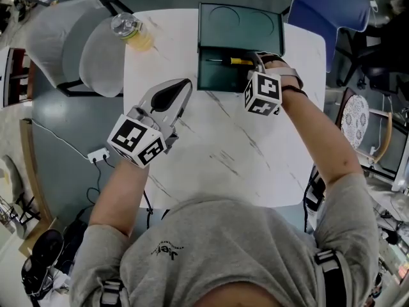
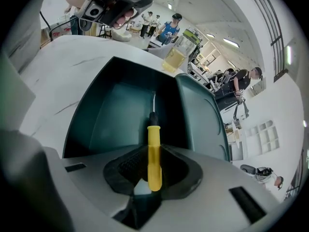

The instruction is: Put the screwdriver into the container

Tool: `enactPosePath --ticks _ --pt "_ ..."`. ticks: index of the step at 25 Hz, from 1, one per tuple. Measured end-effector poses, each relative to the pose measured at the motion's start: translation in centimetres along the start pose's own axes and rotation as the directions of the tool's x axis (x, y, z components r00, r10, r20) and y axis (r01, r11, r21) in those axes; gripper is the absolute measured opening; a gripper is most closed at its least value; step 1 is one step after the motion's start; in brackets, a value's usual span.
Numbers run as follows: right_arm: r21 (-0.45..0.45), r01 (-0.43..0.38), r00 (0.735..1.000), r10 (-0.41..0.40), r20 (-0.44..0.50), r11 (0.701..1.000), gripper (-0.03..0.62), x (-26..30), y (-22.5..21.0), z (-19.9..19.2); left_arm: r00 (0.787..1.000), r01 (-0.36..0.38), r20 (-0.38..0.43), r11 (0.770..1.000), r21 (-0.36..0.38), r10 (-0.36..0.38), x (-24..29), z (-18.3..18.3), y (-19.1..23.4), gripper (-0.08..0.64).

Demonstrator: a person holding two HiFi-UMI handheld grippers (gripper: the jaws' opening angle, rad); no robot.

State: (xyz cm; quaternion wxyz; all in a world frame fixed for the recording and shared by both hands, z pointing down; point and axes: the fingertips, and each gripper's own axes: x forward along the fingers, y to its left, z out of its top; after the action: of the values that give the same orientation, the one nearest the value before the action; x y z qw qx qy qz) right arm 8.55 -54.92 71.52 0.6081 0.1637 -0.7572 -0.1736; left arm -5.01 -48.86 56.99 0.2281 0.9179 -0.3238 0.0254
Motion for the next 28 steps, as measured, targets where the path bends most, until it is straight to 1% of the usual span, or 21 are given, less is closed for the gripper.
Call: enactPosePath --ticks 3,6,8,10,14,18,28 --pt "0.001 0.027 1.000 -0.027 -0.015 1.000 0.077 0.2 -0.1 0.0 1.000 0.003 -0.001 1.000 -0.005 -0.003 0.0 -0.1 0.0 0.000" --pt "0.016 0.085 0.996 -0.085 -0.010 0.996 0.079 0.1 -0.6 0.2 1.000 0.002 0.002 1.000 -0.012 -0.002 -0.1 -0.2 0.1 0.000" --pt "0.025 0.127 0.992 -0.127 -0.008 0.992 0.115 -0.2 -1.0 0.2 1.000 0.001 0.002 1.000 -0.014 -0.001 -0.1 -0.3 0.1 0.000" --pt "0.038 0.147 0.989 -0.147 -0.008 0.988 0.137 -0.5 -1.3 0.2 1.000 0.002 0.000 1.000 -0.016 -0.002 -0.1 -0.4 0.0 0.000" --pt "0.039 0.164 0.986 -0.164 -0.004 0.986 0.141 -1.1 -1.6 0.2 1.000 0.004 0.002 1.000 -0.022 -0.004 -0.1 -0.5 -0.2 0.000" --pt "0.064 0.170 0.985 -0.170 0.000 0.983 0.140 -2.0 -1.8 0.0 1.000 0.005 0.007 1.000 -0.021 -0.005 -0.2 -0.3 -0.4 0.000" --pt "0.093 0.187 0.982 -0.188 0.007 0.978 0.132 -4.6 -2.1 0.0 1.000 0.005 0.024 1.000 0.003 -0.005 -0.9 1.1 -1.6 0.000"
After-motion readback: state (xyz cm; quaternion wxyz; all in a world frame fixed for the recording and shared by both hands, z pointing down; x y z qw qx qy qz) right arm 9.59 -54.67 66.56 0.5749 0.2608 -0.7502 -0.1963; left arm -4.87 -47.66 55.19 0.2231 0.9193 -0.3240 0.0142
